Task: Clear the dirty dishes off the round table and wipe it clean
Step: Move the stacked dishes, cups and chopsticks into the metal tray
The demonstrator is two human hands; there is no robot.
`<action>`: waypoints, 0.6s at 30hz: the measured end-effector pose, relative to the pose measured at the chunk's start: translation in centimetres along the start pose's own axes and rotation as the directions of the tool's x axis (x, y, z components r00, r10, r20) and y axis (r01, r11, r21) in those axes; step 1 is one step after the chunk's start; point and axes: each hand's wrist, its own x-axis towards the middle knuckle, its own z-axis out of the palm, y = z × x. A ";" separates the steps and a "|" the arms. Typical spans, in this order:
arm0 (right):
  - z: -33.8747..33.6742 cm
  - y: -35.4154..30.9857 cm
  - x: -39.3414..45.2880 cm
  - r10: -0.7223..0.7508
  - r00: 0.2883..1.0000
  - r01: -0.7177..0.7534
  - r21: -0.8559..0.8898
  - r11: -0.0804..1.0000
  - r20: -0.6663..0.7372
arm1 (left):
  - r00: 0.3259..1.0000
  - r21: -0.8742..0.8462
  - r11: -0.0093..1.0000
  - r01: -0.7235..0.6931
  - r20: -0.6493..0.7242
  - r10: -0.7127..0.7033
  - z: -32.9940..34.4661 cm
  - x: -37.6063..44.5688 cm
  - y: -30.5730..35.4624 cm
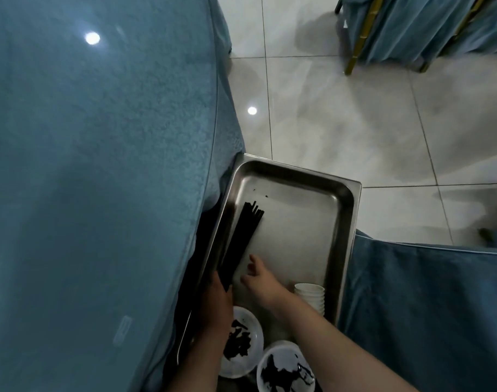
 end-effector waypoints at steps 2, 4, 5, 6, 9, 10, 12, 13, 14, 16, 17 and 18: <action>0.8 0.2 0.9 0.014 0.999 -0.015 0.033 0.999 0.040 | 0.999 0.040 0.998 -0.041 -0.020 0.041 0.5 0.1 -0.5; 1.7 0.3 1.4 0.027 0.997 -0.033 0.079 0.996 0.074 | 0.995 0.117 0.989 -0.091 -0.031 0.095 1.1 -0.1 -1.0; 2.1 0.6 1.9 0.029 0.997 -0.036 0.099 0.994 0.073 | 0.993 0.160 0.981 -0.112 -0.014 0.116 1.3 -0.3 -1.1; 2.4 0.7 2.0 0.036 0.996 -0.045 0.123 0.991 0.079 | 0.992 0.189 0.974 -0.127 0.022 0.125 1.4 -0.6 -1.0; 3.0 0.9 2.2 0.055 0.994 -0.068 0.147 0.987 0.095 | 0.982 0.256 0.948 -0.187 0.032 0.186 1.5 -1.3 -1.1; 3.2 0.5 1.8 0.058 0.994 -0.071 0.140 0.988 0.097 | 0.973 0.265 0.937 -0.228 0.023 0.231 1.5 -1.5 -1.2; 3.5 0.3 1.6 0.070 0.992 -0.081 0.108 0.991 0.102 | 0.951 0.304 0.906 -0.295 0.004 0.308 1.5 -1.9 -1.4; 3.6 0.2 1.4 0.074 0.993 -0.083 0.098 0.992 0.097 | 0.945 0.323 0.893 -0.313 0.010 0.327 1.6 -2.0 -1.7; 3.7 0.3 1.4 0.072 0.994 -0.080 0.093 0.992 0.087 | 0.940 0.336 0.883 -0.327 0.025 0.339 1.7 -2.1 -1.8; 3.7 0.5 1.2 0.069 0.994 -0.076 0.084 0.994 0.081 | 0.939 0.334 0.878 -0.343 0.093 0.331 1.6 -2.0 -2.0; 3.7 0.7 1.3 0.066 0.994 -0.074 0.089 0.993 0.088 | 0.942 0.334 0.881 -0.335 0.120 0.313 1.7 -1.8 -2.2; 3.6 0.9 1.3 0.069 0.993 -0.078 0.092 0.993 0.092 | 0.948 0.336 0.887 -0.318 0.138 0.287 1.5 -1.8 -2.0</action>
